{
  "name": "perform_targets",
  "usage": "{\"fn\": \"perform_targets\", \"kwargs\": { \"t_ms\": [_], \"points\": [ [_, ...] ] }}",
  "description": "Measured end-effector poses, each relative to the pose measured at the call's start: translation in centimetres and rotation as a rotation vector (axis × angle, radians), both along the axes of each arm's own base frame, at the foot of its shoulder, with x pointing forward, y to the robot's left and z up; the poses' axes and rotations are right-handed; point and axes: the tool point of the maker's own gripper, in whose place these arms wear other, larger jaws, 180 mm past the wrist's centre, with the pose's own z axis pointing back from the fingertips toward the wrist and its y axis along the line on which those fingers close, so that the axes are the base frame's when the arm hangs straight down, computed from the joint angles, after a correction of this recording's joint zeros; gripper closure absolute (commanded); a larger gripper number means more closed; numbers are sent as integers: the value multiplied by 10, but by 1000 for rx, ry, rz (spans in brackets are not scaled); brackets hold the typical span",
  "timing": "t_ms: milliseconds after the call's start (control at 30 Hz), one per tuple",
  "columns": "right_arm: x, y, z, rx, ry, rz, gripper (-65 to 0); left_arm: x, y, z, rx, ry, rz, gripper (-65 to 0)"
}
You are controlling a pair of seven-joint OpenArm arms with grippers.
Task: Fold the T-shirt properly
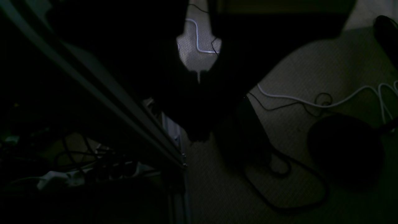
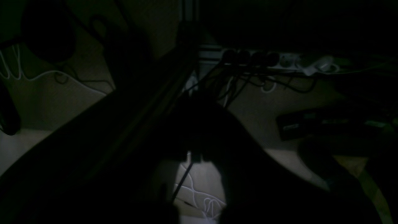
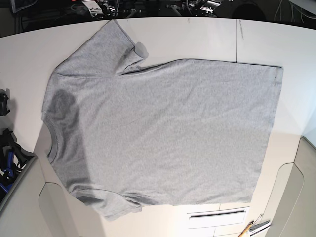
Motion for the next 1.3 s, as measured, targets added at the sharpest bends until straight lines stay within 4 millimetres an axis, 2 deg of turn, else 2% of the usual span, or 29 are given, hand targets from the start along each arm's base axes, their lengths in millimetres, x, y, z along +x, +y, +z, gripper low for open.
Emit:
{"fn": "perform_targets", "kwargs": {
  "t_ms": [1300],
  "points": [
    [5, 1, 2, 4, -14, -2, 0, 2, 0, 1, -2, -14, 1, 0]
  ]
}}
